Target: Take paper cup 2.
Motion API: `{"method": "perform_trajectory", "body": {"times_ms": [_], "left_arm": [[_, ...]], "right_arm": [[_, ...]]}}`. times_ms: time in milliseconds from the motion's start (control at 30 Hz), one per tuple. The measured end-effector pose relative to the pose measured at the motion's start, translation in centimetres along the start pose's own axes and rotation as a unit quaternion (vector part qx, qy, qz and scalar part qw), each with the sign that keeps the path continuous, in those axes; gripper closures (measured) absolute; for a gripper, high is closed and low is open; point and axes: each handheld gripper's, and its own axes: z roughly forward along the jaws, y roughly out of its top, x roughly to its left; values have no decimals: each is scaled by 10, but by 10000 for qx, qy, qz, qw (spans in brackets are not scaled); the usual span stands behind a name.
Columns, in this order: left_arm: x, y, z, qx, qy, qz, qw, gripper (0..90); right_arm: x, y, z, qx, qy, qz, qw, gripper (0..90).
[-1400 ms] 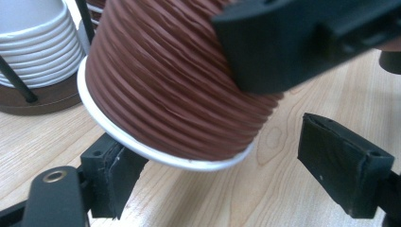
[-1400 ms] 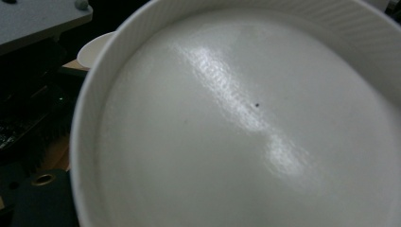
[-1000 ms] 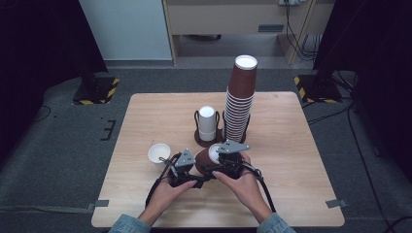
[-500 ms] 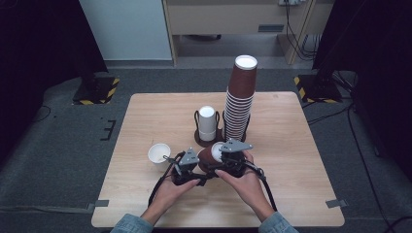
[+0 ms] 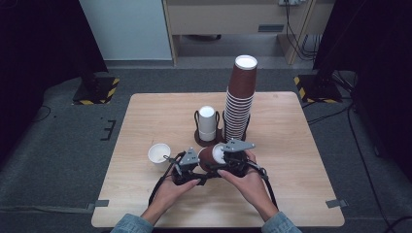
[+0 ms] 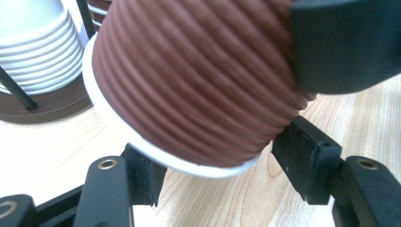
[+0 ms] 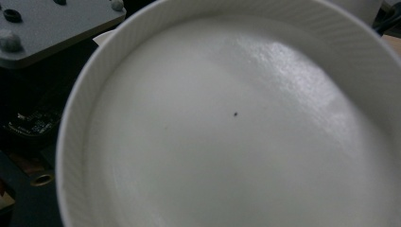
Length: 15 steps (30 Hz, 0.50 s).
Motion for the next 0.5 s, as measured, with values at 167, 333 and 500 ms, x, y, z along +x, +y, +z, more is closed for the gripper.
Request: {"method": "perform_trajectory", "body": {"times_ms": [167,333,500], "left_arm": [[0,0,2,-16,-12,54,10000,385],[1,1,2,-52,-26,36,10000,400],[-2,1,1,-49,-40,65,10000,397]], "right_arm": [[-3,-2,0,17,-18,53,10000,146],[-3,0,0,3,-34,9,10000,147],[-4,-1,-2,21,15,-1,10000,145]]}}
